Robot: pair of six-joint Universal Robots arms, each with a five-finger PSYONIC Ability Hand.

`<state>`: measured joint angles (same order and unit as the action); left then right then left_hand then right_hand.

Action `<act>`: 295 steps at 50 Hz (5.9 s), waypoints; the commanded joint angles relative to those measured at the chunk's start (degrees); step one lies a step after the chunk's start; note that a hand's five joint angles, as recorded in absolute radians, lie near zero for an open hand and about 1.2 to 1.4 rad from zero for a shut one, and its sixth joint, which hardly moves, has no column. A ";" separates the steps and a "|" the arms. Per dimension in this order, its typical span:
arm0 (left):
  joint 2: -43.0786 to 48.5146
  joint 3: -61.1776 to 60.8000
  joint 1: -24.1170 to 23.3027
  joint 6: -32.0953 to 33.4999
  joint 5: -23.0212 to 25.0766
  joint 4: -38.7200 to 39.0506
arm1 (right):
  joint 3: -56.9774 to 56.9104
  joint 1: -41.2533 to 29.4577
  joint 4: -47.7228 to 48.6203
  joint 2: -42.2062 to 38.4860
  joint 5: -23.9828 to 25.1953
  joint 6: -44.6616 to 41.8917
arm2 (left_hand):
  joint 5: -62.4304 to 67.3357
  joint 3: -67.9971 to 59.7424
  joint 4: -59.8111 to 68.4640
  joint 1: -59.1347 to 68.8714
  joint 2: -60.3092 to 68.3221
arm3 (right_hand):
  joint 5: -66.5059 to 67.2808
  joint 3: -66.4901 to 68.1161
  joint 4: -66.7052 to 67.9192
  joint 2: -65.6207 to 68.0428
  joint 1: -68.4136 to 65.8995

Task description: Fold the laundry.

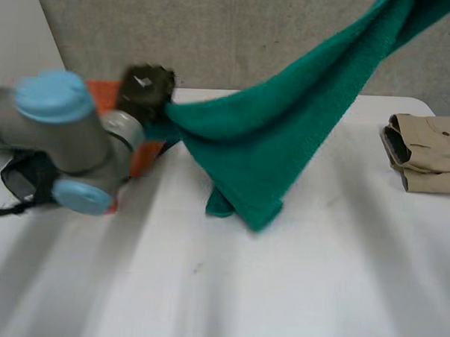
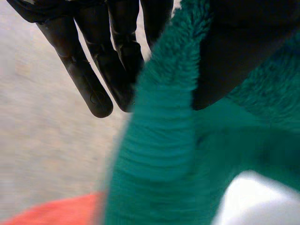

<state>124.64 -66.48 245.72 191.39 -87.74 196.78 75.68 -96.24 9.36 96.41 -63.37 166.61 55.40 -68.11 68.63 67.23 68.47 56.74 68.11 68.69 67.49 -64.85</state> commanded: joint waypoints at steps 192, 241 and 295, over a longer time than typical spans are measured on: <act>-6.69 -20.97 1.25 21.31 -3.49 1.32 | 8.43 8.62 -11.03 -41.12 -7.56 -19.40 | -55.40 58.11 -58.63 -57.23 -58.47 | -34.79 -36.16 -36.74 -35.53 32.90; -17.06 -27.74 1.34 19.81 -3.58 0.97 | 7.29 -31.53 13.50 -40.41 -3.00 -44.01 | -55.40 58.11 -58.63 -57.23 -58.47 | 13.26 11.89 11.31 12.51 -15.15; -19.26 -29.93 -1.73 19.81 -3.75 1.59 | 10.64 -30.12 12.26 -32.76 -16.62 -25.63 | -55.40 58.11 -58.63 -57.23 -58.47 | 13.26 11.89 11.31 12.51 -15.15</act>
<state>106.53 -95.75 243.98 211.21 -91.40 198.32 91.39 -115.27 19.48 65.52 -82.17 139.94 2.83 -12.12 11.61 10.85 11.84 57.05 67.92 68.59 67.56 -62.19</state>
